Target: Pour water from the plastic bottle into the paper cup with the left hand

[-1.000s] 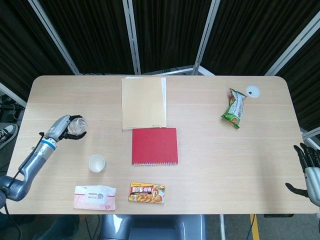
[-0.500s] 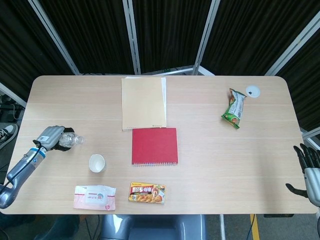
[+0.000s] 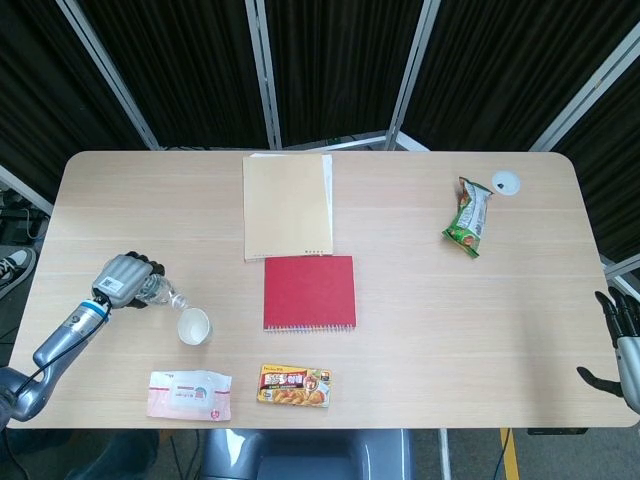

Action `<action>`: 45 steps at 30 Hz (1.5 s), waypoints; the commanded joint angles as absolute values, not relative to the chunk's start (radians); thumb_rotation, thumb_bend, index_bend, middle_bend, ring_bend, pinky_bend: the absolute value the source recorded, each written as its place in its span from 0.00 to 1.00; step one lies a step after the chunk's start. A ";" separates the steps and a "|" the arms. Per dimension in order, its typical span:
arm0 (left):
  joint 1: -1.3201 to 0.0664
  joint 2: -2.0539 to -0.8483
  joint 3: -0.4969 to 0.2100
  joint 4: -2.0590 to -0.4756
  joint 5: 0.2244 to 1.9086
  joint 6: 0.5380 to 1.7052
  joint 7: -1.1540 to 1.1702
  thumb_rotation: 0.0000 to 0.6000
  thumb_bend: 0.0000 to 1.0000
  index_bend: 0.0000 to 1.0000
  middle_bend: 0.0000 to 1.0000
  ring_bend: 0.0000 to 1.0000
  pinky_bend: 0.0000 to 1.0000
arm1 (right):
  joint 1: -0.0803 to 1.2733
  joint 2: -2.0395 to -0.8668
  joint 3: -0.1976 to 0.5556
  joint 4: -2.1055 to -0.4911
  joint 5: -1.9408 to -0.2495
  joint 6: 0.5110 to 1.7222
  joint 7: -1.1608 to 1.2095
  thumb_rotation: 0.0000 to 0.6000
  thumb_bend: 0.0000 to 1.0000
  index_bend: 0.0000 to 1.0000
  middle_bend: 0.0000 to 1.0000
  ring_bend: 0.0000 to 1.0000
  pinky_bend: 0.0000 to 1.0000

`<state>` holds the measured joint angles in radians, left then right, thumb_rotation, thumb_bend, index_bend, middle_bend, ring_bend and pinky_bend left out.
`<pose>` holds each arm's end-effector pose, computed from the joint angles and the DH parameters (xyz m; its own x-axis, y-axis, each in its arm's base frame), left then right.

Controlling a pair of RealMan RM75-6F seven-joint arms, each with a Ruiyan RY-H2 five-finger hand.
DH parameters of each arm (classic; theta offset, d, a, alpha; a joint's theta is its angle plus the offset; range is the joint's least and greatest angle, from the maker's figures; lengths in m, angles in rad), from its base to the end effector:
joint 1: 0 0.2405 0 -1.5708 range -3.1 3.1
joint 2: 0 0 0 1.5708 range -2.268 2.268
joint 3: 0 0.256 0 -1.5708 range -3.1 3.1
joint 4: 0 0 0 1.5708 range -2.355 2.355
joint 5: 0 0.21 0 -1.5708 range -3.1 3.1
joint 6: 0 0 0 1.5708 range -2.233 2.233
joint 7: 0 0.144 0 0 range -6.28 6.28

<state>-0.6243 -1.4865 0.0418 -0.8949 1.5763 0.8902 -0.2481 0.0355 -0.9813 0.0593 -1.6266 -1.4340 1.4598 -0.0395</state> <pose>-0.3154 0.3529 0.0393 0.6521 0.3211 0.6868 0.7527 -0.3822 -0.5360 -0.3339 -0.1669 0.2055 0.5304 -0.0372 0.8470 -0.8412 0.1010 0.5312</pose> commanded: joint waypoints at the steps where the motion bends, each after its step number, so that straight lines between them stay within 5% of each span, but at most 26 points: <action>1: -0.634 -1.502 0.033 -0.916 1.561 0.884 -0.165 1.00 0.62 0.55 0.50 0.36 0.37 | 0.034 -0.980 0.060 -1.625 -1.433 1.461 -0.037 1.00 0.00 0.00 0.00 0.00 0.00; 45: -0.627 -1.520 0.085 -0.810 1.619 0.989 -0.050 1.00 0.62 0.55 0.50 0.36 0.37 | 0.034 -0.981 0.065 -1.625 -1.423 1.454 -0.040 1.00 0.00 0.00 0.00 0.00 0.00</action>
